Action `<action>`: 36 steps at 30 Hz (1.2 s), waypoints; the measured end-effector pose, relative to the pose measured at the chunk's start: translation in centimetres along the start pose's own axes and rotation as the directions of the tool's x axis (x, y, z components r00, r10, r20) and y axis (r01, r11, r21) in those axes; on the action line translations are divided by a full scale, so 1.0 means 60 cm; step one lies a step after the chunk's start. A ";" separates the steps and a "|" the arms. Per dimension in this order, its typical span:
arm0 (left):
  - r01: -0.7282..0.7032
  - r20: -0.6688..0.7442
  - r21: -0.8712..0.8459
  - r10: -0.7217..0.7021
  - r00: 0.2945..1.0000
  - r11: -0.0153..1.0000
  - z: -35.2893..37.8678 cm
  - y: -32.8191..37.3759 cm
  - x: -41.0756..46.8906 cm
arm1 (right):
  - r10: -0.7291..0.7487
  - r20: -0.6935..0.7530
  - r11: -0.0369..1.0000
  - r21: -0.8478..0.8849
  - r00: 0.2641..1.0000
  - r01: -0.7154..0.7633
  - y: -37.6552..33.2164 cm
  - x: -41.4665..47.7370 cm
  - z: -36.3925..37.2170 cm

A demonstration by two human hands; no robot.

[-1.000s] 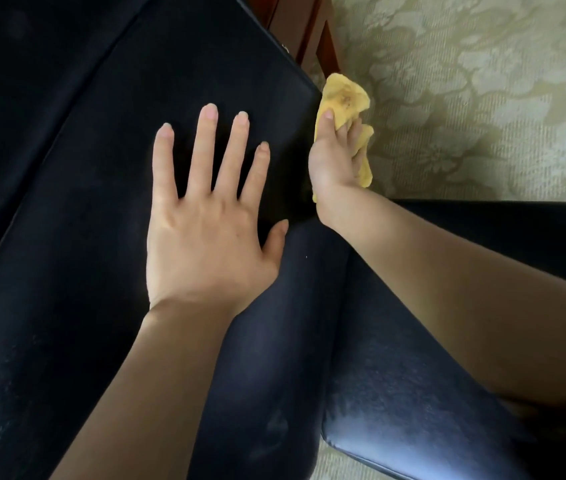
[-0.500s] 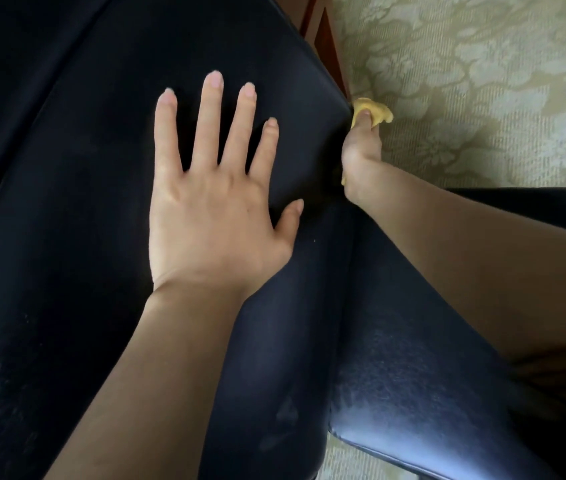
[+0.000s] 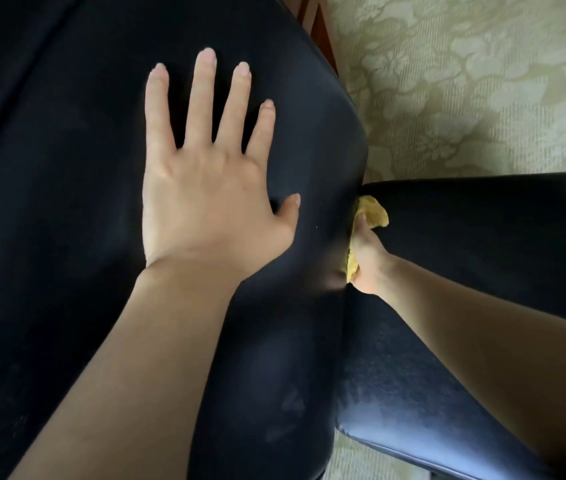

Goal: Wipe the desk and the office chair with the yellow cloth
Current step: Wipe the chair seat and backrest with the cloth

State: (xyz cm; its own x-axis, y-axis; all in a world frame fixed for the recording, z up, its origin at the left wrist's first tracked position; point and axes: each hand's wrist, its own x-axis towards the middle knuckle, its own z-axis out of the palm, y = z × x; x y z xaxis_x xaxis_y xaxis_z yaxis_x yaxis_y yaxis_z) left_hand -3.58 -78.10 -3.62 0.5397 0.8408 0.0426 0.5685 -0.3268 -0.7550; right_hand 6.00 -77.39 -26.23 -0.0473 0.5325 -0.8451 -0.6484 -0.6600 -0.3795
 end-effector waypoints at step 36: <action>0.177 -0.034 -0.321 -0.198 0.980 0.930 -0.072 -0.014 -0.326 | -0.824 0.315 0.296 -0.468 0.470 0.833 0.150 -0.300 0.118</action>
State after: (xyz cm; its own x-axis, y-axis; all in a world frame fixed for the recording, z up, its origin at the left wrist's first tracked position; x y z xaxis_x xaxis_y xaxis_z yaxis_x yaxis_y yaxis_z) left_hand -11.92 -96.15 -1.00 0.4369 0.8739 0.2133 0.8240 -0.2937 -0.4844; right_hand -4.36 -89.14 -11.73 0.2730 0.9614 0.0338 0.1239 -0.0003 -0.9923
